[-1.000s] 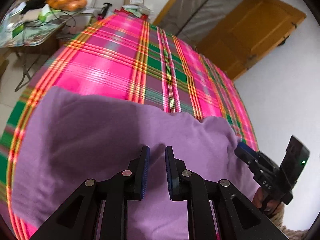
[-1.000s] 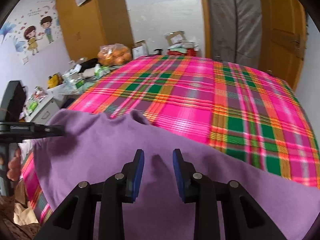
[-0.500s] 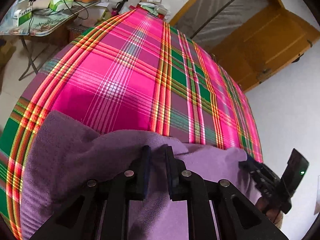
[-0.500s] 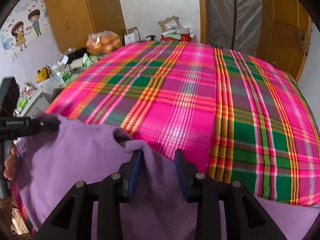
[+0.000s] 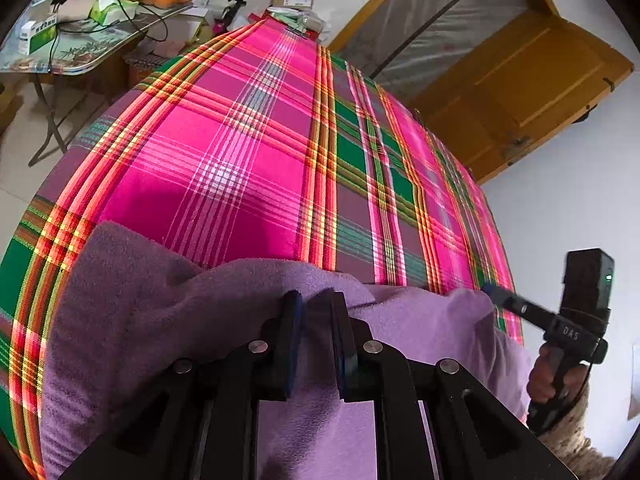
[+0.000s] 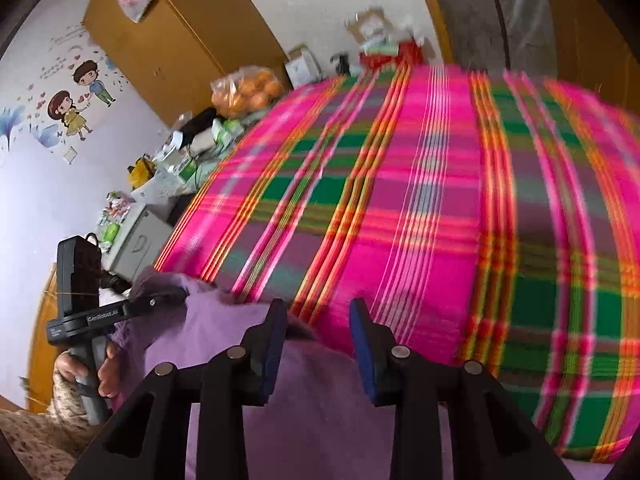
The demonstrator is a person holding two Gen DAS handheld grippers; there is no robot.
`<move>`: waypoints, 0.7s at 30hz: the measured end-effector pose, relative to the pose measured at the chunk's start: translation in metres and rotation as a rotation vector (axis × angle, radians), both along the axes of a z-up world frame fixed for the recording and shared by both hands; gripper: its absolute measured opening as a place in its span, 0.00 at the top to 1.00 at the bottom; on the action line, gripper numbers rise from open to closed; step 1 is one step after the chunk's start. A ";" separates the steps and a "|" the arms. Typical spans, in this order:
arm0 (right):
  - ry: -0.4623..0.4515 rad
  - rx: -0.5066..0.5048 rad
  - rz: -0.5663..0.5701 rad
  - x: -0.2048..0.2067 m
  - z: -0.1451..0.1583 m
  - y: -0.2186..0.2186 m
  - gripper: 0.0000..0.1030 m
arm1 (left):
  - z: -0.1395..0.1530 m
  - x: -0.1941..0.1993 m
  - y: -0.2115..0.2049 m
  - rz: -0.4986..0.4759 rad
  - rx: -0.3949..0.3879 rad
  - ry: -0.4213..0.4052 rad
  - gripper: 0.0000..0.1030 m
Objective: Fold clothes
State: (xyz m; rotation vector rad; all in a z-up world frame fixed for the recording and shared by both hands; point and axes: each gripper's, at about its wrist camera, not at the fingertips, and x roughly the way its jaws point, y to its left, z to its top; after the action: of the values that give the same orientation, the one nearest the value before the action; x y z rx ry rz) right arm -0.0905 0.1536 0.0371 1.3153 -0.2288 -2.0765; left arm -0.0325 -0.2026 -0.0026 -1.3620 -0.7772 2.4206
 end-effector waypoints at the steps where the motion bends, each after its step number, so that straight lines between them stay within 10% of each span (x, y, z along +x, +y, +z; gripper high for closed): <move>1: -0.035 -0.028 0.032 0.000 -0.006 -0.002 0.67 | 0.000 0.000 0.000 -0.001 0.003 0.000 0.86; 9: -0.115 -0.051 0.242 0.026 -0.026 -0.030 0.67 | -0.002 0.000 -0.001 0.002 0.017 0.008 0.86; 21: -0.115 -0.064 0.209 0.009 -0.026 -0.044 0.67 | -0.002 0.008 -0.005 0.009 0.025 0.031 0.86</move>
State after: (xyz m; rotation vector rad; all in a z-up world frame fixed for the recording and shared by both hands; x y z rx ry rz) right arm -0.0813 0.1095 0.0111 1.3610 -0.1972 -1.8082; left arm -0.0247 -0.2071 -0.0045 -1.3114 -0.8055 2.4243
